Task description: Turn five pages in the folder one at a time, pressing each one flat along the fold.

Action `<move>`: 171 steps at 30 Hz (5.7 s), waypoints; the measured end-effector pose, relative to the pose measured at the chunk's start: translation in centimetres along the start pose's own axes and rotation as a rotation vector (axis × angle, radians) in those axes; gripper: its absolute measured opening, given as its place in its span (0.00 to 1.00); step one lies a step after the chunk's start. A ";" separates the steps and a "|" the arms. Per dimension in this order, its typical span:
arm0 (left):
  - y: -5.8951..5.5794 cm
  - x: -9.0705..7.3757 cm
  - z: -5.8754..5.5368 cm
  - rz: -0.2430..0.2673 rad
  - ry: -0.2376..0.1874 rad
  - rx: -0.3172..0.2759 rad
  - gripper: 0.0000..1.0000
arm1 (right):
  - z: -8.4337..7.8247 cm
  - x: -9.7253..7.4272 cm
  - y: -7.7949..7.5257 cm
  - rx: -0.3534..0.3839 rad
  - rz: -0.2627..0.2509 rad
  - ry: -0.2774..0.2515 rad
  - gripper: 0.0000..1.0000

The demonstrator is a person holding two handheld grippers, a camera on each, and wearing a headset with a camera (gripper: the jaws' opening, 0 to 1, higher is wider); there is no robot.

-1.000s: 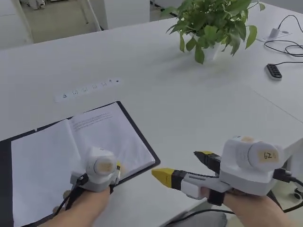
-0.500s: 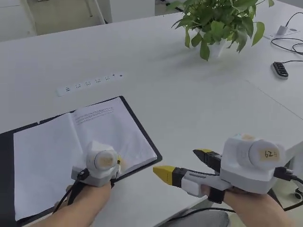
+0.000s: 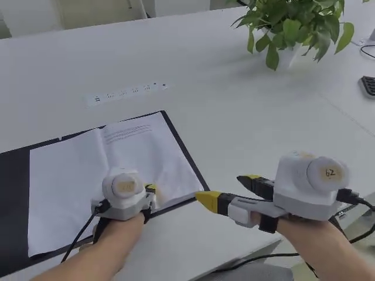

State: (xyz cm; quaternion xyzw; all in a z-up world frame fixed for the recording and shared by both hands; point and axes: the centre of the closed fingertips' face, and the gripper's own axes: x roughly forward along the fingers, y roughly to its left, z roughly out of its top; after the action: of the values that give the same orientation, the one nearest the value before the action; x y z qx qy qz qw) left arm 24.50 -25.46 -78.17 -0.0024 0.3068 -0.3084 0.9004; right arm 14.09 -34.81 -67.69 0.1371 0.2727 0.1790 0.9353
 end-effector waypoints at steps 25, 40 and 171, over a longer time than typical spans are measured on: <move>0.6 0.1 -0.1 -0.080 -0.016 -0.453 0.00 | -2.3 7.5 -0.8 0.078 0.122 0.095 0.52; 0.5 0.1 0.0 -0.078 -0.017 -0.457 0.00 | -3.4 9.0 5.4 0.202 0.266 0.198 0.43; 17.0 -26.1 -3.4 0.270 -0.148 -0.193 0.15 | -9.5 21.6 20.8 -0.141 0.174 0.324 0.00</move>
State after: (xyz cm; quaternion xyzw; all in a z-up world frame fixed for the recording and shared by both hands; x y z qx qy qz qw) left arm 15.83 3.50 -69.79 -0.0701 0.2653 -0.1527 0.9494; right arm 20.41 -5.78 -77.98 0.0637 0.3934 0.2974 0.8676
